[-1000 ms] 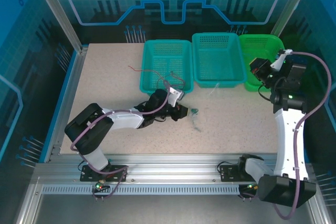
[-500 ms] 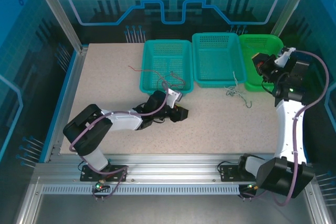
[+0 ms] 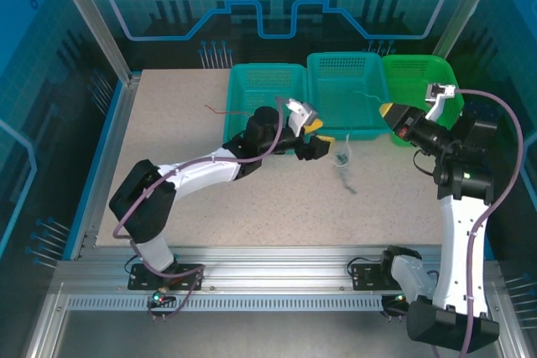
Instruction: Untangle the cables
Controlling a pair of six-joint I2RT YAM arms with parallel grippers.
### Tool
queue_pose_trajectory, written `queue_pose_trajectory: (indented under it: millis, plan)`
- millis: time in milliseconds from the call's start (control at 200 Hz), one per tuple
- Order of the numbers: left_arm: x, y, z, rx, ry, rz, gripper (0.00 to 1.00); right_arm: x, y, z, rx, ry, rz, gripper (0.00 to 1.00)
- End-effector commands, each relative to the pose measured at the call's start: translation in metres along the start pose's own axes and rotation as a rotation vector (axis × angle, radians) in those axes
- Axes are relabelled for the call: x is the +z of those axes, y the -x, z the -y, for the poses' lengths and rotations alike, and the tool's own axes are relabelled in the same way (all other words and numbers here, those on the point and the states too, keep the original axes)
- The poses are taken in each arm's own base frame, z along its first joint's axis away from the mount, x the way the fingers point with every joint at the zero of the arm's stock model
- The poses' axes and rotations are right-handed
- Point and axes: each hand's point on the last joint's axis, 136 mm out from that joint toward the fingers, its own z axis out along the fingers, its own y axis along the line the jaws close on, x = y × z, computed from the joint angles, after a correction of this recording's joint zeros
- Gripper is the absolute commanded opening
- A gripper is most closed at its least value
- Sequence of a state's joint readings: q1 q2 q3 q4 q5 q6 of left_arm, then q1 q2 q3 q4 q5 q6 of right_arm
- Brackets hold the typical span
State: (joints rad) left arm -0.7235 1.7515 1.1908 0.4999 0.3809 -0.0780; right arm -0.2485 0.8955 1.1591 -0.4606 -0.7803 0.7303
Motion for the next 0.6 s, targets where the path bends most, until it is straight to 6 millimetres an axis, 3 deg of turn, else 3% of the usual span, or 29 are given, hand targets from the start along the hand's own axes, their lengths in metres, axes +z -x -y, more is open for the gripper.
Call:
queue_pose_trajectory:
  millis: [0, 115, 210, 290, 455, 540, 595]
  plan:
    - [0.012, -0.015, 0.013, 0.031, -0.14, -0.038, 0.75, -0.003, -0.016, -0.014, -0.023, 0.056, -0.059, 0.0]
    - [0.019, -0.028, 0.017, -0.034, -0.196, -0.052, 0.75, -0.001, -0.017, -0.021, -0.021, 0.083, -0.065, 0.0]
    - [0.023, -0.039, 0.011, -0.074, -0.183, -0.061, 0.67, 0.003, -0.018, -0.027, -0.028, 0.107, -0.08, 0.0]
    - [0.026, -0.046, 0.008, -0.096, -0.179, -0.063, 0.55, 0.006, -0.019, -0.03, -0.032, 0.113, -0.089, 0.0]
    - [0.026, -0.06, 0.004, -0.124, -0.161, -0.094, 0.17, 0.006, -0.016, -0.03, -0.038, 0.091, -0.073, 0.0]
    - [0.022, -0.069, 0.0, -0.141, -0.128, -0.115, 0.03, 0.003, -0.011, -0.024, -0.037, 0.038, -0.03, 0.0]
    - [0.018, -0.081, -0.005, -0.159, -0.096, -0.142, 0.0, -0.002, -0.003, -0.021, -0.033, 0.008, 0.015, 0.0]
